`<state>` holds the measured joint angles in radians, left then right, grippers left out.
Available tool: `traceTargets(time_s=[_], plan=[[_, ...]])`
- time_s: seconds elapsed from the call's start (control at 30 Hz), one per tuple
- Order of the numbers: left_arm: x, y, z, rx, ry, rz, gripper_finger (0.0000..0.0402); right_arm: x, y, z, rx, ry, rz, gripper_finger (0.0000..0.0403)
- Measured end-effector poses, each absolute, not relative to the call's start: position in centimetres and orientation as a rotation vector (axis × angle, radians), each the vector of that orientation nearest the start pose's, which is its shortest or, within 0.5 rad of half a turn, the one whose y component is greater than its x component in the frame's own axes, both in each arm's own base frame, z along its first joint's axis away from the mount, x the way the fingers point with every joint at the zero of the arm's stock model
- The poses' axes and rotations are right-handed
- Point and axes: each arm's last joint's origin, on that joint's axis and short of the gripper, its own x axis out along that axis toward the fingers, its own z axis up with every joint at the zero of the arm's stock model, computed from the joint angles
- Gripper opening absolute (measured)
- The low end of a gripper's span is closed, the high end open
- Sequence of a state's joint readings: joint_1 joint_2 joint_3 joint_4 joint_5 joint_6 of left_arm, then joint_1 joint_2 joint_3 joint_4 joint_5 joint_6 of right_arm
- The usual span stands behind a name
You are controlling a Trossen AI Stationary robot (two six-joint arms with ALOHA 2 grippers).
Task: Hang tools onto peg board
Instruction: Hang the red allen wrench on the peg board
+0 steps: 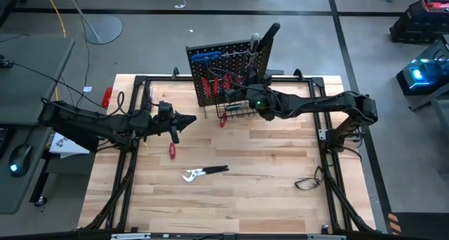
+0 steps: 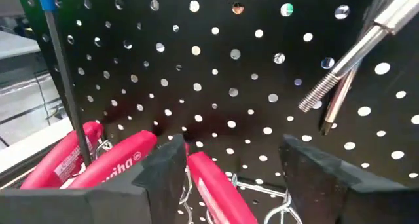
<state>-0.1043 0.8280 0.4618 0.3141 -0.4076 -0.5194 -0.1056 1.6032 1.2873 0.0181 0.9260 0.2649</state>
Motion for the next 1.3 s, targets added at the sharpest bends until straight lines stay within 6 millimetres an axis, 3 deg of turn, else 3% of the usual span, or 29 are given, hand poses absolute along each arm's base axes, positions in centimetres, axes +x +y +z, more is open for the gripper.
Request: traceTargets(time_s=[0.23, 0.4, 0.57, 0.73, 0.93, 1.17, 1.3], plan=[[18.6, -0.8, 26.1, -0.503, -0.024, 0.296, 0.0000, 35.3, -4.8, 33.3, 0.091, 0.146, -1.003, 0.0235], [18.6, -1.4, 25.6, -0.533, 0.054, 0.187, 0.0000, 33.8, -3.2, 34.4, 0.081, 0.167, -0.986, 0.0235], [17.9, -2.2, 23.7, -0.701, 0.278, 0.170, 0.0000, 31.6, -1.3, 36.0, 0.105, 0.168, -0.966, 0.0236], [15.7, -4.4, 21.2, -0.785, 0.640, 0.154, 0.0000, 29.7, 0.8, 37.3, 0.131, 0.159, -0.896, 0.0236], [13.1, -6.7, 19.0, -0.616, 0.979, 0.088, 0.0000, 29.2, 2.9, 37.5, 0.127, 0.162, -0.825, 0.0236], [12.3, -6.8, 17.9, -0.383, 1.114, 0.051, 0.0002, 29.2, 3.7, 36.9, 0.198, 0.172, -0.812, 0.0236], [12.1, -6.5, 18.0, -0.233, 1.195, 0.066, 0.0022, 29.1, 3.8, 36.8, 0.204, 0.176, -0.805, 0.0236]])
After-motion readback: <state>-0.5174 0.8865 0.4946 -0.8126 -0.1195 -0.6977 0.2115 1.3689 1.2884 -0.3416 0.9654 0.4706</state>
